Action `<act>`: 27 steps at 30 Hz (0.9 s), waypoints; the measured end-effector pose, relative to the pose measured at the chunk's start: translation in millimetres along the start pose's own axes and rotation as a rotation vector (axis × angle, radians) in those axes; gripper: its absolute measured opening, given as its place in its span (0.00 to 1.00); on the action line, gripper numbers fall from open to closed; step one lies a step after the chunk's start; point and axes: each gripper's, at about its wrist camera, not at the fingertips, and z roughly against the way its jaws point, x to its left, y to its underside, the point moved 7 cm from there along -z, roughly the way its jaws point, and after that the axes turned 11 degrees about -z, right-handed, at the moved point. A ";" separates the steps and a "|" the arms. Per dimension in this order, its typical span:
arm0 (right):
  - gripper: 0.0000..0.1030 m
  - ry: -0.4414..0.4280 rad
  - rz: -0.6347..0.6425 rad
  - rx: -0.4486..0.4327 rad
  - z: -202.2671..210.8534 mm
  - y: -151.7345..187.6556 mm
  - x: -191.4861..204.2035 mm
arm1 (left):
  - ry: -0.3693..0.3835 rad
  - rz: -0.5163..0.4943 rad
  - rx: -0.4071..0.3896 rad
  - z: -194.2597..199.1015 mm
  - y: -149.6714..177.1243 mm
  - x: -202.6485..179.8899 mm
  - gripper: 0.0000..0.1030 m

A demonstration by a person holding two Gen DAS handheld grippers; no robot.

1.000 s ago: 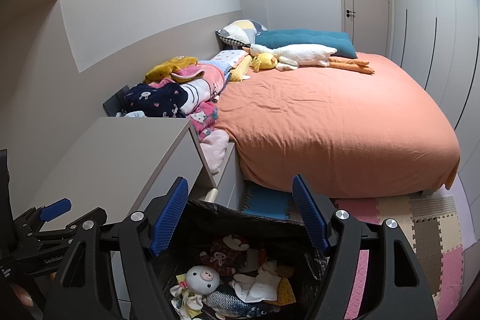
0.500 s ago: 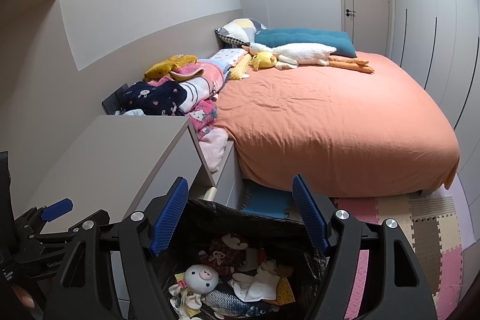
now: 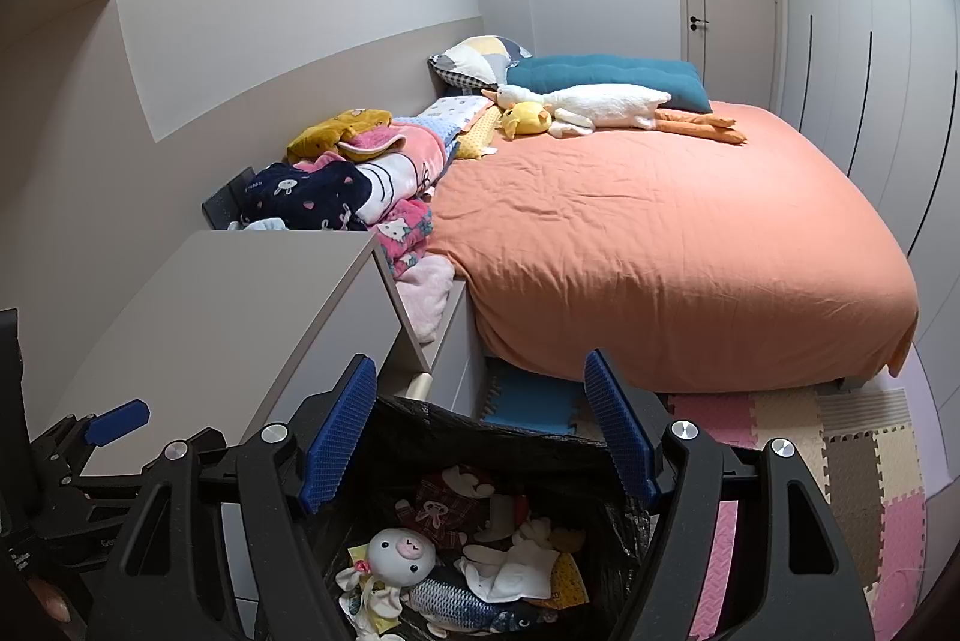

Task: Organize soft objects

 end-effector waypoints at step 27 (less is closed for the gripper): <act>0.70 0.002 -0.004 0.006 -2.2 4.9 -7.0 | -0.055 -0.103 -0.041 6.8 2.3 -22.5 0.94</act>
